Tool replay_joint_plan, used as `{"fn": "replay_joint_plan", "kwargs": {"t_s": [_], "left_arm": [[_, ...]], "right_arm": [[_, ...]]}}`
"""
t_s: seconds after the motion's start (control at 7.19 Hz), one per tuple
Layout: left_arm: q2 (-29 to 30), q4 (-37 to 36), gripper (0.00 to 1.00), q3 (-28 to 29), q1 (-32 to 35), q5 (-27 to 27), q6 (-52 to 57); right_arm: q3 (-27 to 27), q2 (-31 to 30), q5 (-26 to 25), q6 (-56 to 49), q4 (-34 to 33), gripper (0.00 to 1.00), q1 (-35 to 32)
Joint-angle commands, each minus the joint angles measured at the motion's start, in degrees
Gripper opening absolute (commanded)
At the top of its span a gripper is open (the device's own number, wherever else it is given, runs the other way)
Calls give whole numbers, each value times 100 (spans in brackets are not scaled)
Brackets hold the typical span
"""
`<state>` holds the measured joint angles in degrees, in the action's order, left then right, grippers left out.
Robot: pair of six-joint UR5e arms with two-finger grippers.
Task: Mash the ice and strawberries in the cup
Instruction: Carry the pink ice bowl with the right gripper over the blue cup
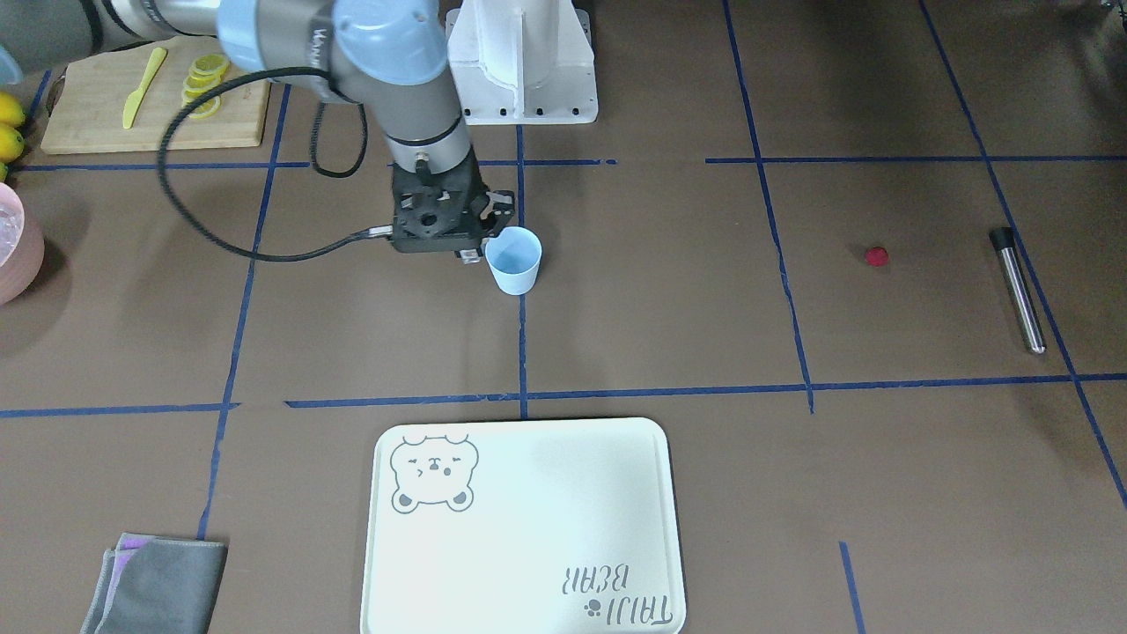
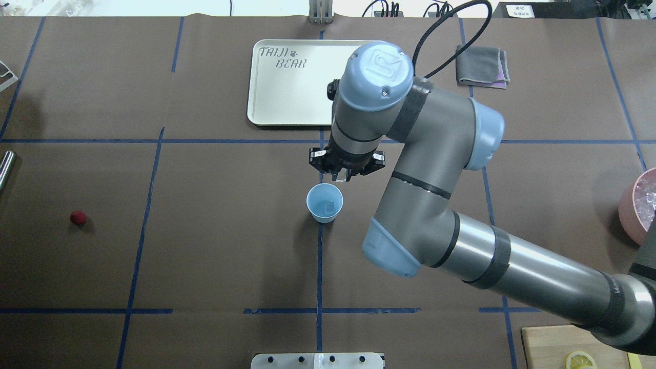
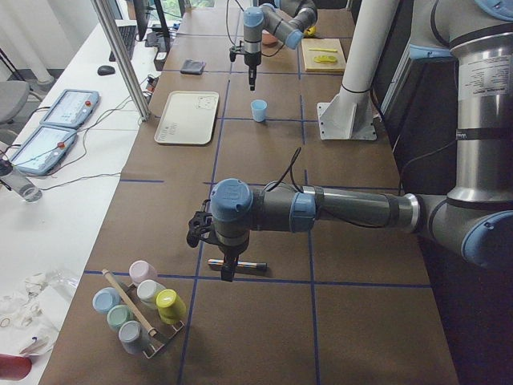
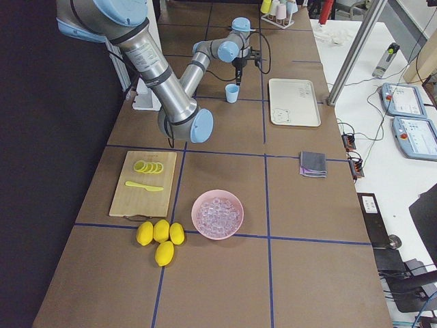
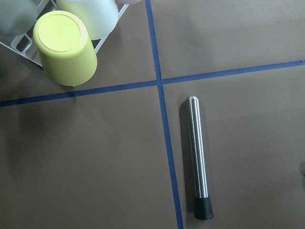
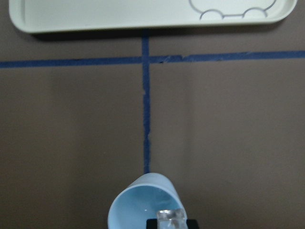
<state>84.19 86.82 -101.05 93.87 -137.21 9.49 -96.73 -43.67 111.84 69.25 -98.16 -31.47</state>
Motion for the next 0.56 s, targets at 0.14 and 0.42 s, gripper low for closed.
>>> {"fn": "replay_joint_plan", "kwargs": {"t_s": [0.14, 0.42], "left_arm": [[1, 2, 100, 24, 0, 1, 0], [1, -7, 100, 24, 0, 1, 0]], "right_arm": [[137, 114, -338, 168, 16, 3, 404], [172, 87, -566, 159, 16, 4, 404]]}}
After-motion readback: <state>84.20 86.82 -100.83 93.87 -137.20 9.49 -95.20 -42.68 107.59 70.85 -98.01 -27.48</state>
